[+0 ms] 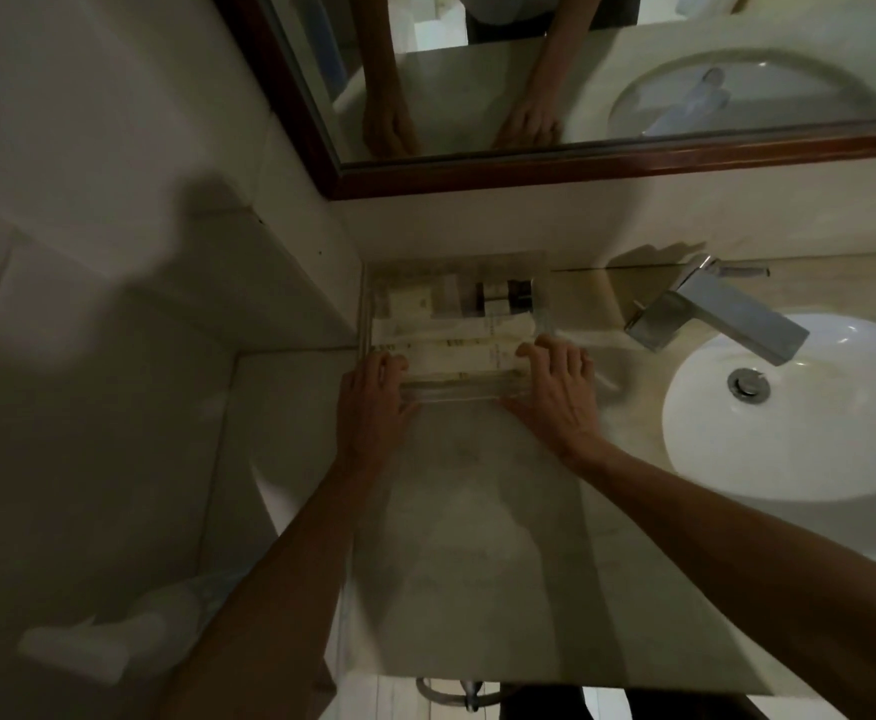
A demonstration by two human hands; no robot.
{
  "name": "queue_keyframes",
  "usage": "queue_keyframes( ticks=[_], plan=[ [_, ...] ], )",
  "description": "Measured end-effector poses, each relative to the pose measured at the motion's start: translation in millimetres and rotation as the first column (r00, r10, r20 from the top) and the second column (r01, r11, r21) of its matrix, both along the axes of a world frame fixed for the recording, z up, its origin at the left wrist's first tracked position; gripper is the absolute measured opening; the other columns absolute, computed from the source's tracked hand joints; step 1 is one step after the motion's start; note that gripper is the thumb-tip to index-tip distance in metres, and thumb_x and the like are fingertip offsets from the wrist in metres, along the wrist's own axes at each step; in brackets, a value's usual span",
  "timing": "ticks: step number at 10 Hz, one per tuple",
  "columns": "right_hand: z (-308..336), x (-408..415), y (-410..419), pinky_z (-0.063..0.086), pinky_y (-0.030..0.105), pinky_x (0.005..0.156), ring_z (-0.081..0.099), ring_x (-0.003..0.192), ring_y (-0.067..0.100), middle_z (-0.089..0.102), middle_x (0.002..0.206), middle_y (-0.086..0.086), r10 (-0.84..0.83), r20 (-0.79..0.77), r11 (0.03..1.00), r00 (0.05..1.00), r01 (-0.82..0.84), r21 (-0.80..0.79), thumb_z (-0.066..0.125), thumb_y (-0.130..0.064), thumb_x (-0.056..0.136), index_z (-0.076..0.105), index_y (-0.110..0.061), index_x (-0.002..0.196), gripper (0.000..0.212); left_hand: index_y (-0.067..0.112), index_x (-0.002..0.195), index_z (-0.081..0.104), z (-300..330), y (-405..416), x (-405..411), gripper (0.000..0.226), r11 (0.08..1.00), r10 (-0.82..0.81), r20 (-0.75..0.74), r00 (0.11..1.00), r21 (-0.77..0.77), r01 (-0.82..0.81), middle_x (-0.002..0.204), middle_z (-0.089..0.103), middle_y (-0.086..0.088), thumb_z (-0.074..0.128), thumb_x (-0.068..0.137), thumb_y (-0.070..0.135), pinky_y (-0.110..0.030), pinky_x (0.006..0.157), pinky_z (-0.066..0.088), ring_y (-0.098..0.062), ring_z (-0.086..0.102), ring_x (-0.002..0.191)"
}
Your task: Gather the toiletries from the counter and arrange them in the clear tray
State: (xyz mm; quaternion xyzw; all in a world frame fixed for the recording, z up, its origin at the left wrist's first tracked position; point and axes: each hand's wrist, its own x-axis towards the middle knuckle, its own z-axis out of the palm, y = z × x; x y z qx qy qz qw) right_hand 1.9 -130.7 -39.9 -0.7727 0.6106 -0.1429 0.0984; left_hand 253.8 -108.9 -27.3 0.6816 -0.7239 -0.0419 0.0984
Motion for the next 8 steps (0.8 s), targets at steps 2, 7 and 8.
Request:
queue_keyframes(
  ticks=[2, 7, 8],
  plan=[
    [11, 5, -24, 0.025, 0.046, 0.108, 0.038, 0.123, 0.031, 0.04, 0.137, 0.012, 0.021, -0.012, 1.0, 1.0, -0.021, 0.019, 0.079, -0.054, 0.067, 0.038, -0.019, 0.134, 0.086, 0.021, 0.115, 0.052, -1, -24, 6, 0.065, 1.0, 0.015, 0.018, 1.0, 0.005, -0.015, 0.116, 0.051, -0.004, 0.085, 0.062, 0.039, -0.039, 0.084, 0.041, -0.025, 0.051, 0.105],
    [21, -23, -13, 0.026, 0.048, 0.112, 0.033, 0.13, 0.029, 0.028, 0.147, 0.011, -0.019, 0.071, 0.991, 0.997, 0.009, 0.136, 0.084, -0.052, 0.063, 0.024, -0.017, 0.148, 0.109, 0.014, 0.132, 0.045, -1, 17, -21, 0.076, 0.969, 0.242, -0.077, 0.967, 0.067, -0.237, 0.132, 0.048, -0.015, 0.081, 0.069, 0.036, -0.045, 0.094, 0.04, -0.033, 0.048, 0.116],
    [26, -47, 16, 0.025, 0.052, 0.115, 0.03, 0.137, 0.03, 0.026, 0.152, 0.012, -0.025, 0.101, 0.98, 0.995, 0.005, 0.197, 0.075, -0.06, 0.071, 0.021, -0.018, 0.151, 0.105, 0.007, 0.135, 0.042, -5, 57, -41, 0.083, 0.96, 0.28, -0.143, 0.949, 0.065, -0.274, 0.136, 0.045, -0.021, 0.083, 0.068, 0.034, -0.046, 0.096, 0.044, -0.037, 0.048, 0.118]
  ],
)
